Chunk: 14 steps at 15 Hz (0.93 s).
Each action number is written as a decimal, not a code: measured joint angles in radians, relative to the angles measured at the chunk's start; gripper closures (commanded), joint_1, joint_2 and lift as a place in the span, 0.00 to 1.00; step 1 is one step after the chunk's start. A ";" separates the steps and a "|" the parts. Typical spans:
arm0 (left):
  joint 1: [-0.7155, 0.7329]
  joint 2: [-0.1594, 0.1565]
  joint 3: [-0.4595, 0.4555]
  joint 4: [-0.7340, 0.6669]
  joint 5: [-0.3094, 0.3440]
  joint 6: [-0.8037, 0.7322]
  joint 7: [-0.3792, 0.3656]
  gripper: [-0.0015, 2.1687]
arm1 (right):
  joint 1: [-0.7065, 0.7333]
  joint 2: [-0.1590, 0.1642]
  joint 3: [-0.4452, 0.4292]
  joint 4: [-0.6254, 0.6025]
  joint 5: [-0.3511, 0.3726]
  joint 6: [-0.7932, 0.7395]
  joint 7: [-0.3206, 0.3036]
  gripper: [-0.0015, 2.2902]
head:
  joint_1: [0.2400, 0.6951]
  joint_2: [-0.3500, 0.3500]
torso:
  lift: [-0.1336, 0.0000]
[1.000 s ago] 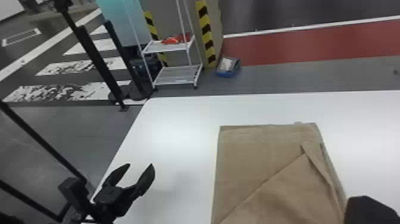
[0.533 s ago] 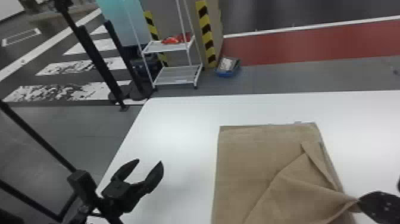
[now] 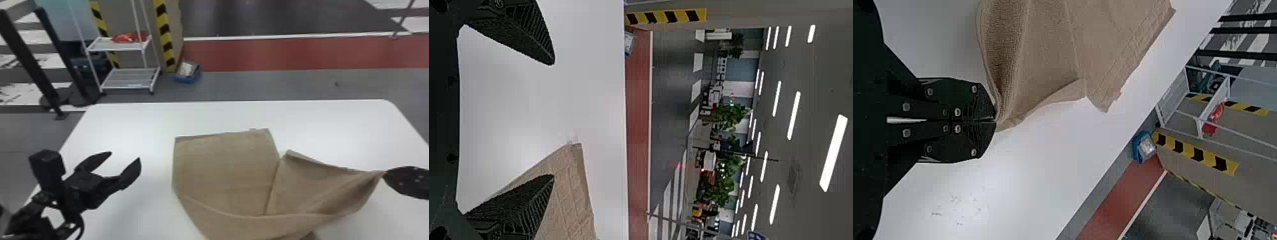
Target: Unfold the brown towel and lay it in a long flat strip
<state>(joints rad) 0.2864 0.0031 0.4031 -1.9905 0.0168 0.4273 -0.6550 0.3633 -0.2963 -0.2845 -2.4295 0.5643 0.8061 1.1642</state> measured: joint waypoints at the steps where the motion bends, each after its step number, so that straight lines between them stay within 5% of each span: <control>1: -0.026 0.000 -0.018 0.005 -0.040 0.021 0.001 0.04 | -0.004 -0.001 -0.030 0.014 -0.017 -0.002 0.001 0.80 | 1.00 0.48 | 0.13; 6: -0.165 0.000 -0.105 0.112 -0.208 0.090 0.011 0.04 | -0.026 0.002 -0.200 0.077 -0.058 -0.006 -0.002 0.80 | 1.00 0.31 | 0.13; 10: -0.207 0.000 -0.144 0.187 -0.238 0.091 0.008 0.04 | -0.043 0.024 -0.334 0.094 -0.080 -0.003 -0.003 0.80 | 1.00 0.18 | 0.13; 14: -0.250 0.000 -0.179 0.250 -0.266 0.122 -0.036 0.06 | -0.056 0.038 -0.364 0.106 -0.085 -0.003 -0.003 0.80 | 1.00 0.13 | 0.13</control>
<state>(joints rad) 0.0365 0.0031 0.2239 -1.7401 -0.2493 0.5491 -0.6907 0.3071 -0.2583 -0.6481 -2.3235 0.4797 0.8031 1.1611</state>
